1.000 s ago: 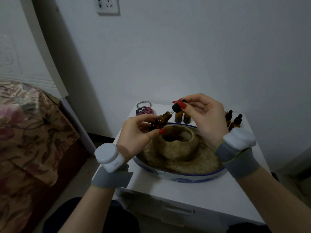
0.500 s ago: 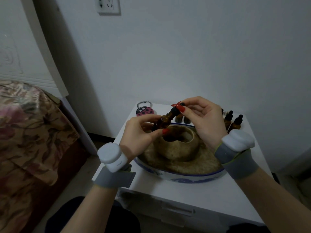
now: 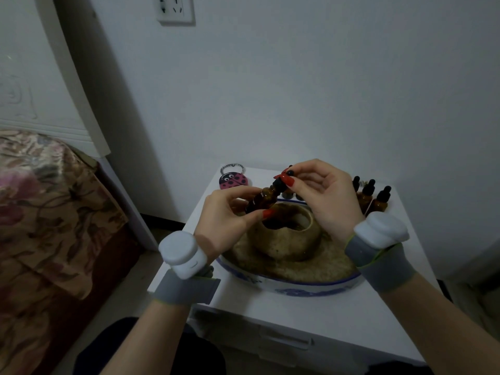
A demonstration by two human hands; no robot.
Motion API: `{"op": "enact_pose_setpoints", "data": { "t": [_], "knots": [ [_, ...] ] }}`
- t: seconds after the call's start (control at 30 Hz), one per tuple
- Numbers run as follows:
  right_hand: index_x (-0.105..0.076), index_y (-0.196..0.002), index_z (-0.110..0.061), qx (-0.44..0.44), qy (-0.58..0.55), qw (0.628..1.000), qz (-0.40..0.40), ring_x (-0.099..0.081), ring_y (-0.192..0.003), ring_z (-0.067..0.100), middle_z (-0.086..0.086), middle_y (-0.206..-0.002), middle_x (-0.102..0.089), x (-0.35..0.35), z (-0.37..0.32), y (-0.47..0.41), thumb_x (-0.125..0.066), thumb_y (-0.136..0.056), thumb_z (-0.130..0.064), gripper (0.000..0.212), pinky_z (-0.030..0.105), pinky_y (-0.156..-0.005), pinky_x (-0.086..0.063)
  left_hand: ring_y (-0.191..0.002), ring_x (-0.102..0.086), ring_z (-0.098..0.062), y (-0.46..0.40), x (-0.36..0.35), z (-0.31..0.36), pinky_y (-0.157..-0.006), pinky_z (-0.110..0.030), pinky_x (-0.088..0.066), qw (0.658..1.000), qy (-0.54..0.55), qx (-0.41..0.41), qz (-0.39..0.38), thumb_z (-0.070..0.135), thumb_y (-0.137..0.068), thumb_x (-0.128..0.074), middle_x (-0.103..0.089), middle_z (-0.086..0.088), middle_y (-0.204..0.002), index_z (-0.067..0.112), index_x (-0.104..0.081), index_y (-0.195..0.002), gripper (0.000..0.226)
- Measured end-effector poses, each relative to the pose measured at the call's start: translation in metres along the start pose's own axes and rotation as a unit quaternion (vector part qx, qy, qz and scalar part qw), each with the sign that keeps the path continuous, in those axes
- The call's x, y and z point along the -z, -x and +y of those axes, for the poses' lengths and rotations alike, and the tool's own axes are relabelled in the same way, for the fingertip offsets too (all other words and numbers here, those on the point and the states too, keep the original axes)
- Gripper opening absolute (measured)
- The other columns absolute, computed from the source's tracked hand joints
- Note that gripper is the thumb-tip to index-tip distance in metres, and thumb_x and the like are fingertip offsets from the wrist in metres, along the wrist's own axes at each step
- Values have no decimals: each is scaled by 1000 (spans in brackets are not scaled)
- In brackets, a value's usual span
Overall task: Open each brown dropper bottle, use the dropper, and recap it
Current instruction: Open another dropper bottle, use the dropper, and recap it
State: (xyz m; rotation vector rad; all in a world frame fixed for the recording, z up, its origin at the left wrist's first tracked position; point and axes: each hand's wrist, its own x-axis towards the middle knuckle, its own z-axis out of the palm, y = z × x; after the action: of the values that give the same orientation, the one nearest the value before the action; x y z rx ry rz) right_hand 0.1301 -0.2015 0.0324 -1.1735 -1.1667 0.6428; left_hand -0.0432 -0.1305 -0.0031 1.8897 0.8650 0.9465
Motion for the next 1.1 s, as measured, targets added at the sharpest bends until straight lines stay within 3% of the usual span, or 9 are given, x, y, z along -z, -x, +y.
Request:
{"op": "enact_pose_setpoints", "data": {
  "t": [0.27, 0.5, 0.67, 0.83, 1.0, 1.1],
  "knots": [
    [-66, -109, -12, 11, 72, 995, -65, -69, -92, 13, 5, -98, -71, 8, -1, -1, -70, -83, -5, 27, 19, -86, -53, -90, -69, -10, -1, 0, -1, -86, -41, -57, 1000, 2, 8, 9, 22, -74, -82, -74, 14, -98, 45, -70, -98, 35],
    [-71, -99, -10, 17, 146, 986, -77, -67, -90, 14, 3, -94, -71, 9, 1, -1, -70, -84, -11, 15, 35, -87, -56, -93, -69, -11, 1, -1, 0, -86, -41, -57, 1000, -18, -3, 7, 24, -73, -82, -73, 13, -98, 44, -70, -101, 36],
    [-68, -91, -13, 18, 199, 977, -71, -65, -80, 25, 6, -83, -69, 13, 4, -2, -71, -83, -25, 14, 44, -76, -55, -97, -67, -13, 4, -3, 6, -89, -41, -56, 999, -36, -5, 9, 19, -73, -82, -73, 9, -100, 44, -68, -101, 40],
    [-63, -82, -8, 6, 217, 972, -85, -63, -72, 25, 11, -74, -66, 11, 4, -1, -65, -86, -36, 28, 40, -69, -53, -95, -66, -8, 8, -3, 15, -89, -36, -56, 999, -43, -12, -4, 16, -73, -81, -72, 10, -98, 33, -70, -104, 37],
    [-64, -76, 1, -8, 237, 966, -103, -51, -59, 19, 21, -69, -60, 10, 2, 0, -58, -89, -42, 45, 27, -59, -42, -93, -67, -7, 10, -3, 22, -89, -34, -56, 999, -37, -6, -34, 15, -74, -79, -72, 9, -98, 26, -72, -105, 35],
    [-58, -64, 2, -15, 246, 962, -116, -46, -51, 15, 14, -56, -51, 12, 0, 0, -54, -88, -52, 59, 26, -58, -40, -94, -67, -8, 10, -3, 23, -89, -34, -55, 999, -38, -5, -35, 15, -74, -80, -73, 8, -98, 23, -72, -107, 35]
  ]
}}
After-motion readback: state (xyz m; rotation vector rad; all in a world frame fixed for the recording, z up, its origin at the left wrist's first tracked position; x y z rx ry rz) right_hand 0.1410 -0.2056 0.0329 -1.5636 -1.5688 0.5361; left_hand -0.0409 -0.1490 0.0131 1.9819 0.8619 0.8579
